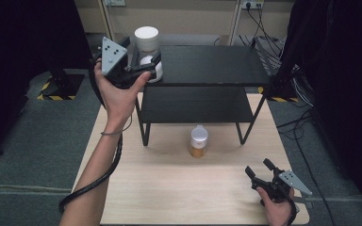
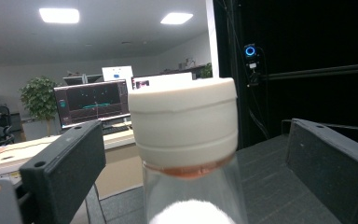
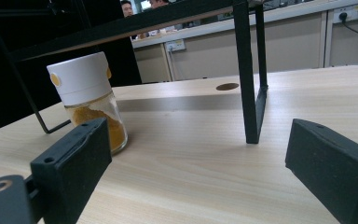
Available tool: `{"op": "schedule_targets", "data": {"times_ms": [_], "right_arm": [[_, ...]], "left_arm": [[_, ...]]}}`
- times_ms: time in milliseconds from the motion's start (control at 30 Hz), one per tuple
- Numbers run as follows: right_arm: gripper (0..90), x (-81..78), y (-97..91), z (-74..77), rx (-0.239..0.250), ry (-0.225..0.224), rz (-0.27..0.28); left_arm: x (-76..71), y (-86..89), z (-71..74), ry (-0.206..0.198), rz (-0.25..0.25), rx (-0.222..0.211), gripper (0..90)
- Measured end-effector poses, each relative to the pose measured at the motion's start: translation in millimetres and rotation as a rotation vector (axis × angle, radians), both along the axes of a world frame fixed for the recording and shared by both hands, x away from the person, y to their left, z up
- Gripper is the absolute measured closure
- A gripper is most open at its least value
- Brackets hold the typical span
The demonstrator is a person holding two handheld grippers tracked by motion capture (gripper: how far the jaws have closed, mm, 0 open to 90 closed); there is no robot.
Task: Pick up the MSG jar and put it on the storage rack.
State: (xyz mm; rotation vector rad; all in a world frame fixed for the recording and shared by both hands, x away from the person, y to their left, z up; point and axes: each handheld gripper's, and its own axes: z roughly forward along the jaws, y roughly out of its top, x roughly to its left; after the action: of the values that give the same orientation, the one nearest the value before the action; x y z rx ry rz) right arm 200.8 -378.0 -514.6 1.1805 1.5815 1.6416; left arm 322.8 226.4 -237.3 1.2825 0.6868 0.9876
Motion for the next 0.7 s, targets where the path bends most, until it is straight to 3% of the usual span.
{"op": "schedule_targets", "data": {"times_ms": [267,700], "right_arm": [[7.1,0.0,0.1,0.1,0.001,0.001,0.0],[7.1,-0.2,0.3,0.0,-0.006,-0.003,0.0]], "left_arm": [[-8.9,7.5,-17.7,-0.003,-0.017,-0.018,3.6],[-24.2,12.1,-51.5,-0.017,-0.027,-0.006,3.3]]}}
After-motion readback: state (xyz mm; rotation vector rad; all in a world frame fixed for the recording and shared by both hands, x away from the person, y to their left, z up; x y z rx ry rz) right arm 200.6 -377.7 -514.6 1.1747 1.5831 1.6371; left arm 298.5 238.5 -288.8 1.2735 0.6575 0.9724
